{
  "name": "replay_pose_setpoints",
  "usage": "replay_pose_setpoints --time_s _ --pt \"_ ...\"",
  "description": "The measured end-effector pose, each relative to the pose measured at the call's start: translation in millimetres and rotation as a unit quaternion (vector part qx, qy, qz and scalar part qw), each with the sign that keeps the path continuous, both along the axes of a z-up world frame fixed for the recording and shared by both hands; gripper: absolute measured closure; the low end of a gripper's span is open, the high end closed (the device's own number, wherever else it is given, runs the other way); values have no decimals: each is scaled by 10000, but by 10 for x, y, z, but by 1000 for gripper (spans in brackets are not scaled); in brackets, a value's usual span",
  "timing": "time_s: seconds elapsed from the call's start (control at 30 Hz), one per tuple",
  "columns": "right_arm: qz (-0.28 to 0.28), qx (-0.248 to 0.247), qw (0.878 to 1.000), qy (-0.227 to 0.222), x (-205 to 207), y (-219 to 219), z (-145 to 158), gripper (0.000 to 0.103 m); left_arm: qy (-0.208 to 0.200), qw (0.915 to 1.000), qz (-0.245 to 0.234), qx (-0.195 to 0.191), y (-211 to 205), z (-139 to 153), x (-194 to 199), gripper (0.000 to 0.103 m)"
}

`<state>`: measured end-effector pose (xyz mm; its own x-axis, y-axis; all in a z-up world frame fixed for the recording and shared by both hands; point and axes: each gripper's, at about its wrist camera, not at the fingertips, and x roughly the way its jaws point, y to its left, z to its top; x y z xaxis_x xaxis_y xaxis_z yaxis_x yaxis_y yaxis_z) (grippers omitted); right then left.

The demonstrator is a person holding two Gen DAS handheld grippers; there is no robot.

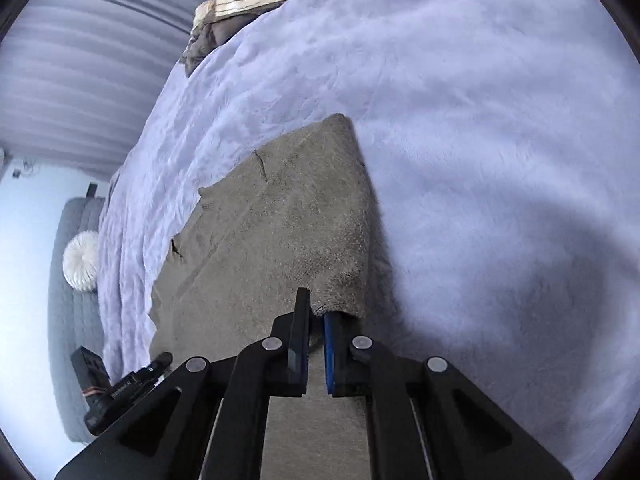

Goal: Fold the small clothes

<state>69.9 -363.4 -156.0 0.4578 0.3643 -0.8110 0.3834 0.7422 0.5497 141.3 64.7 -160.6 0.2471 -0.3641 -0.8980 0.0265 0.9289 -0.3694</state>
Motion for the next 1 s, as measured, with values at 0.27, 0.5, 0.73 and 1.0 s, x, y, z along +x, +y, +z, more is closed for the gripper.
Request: replay_pose_setpoints --time_s 0.27,0.5,0.73,1.0 --pt "85 175 9992 334 -61 -47 -285 94 -412 9909 537 1160 233 161 -144 13" --pt "92 52 9997 221 -221 -23 -84 43 -61 9918 738 1042 688 38 -145 13" --pt "-378 848 9956 122 -164 -242 -354 46 232 9974 675 130 770 -215 126 69" --pt "424 -250 9987 162 43 -80 -103 87 -77 9971 164 735 676 -87 135 86"
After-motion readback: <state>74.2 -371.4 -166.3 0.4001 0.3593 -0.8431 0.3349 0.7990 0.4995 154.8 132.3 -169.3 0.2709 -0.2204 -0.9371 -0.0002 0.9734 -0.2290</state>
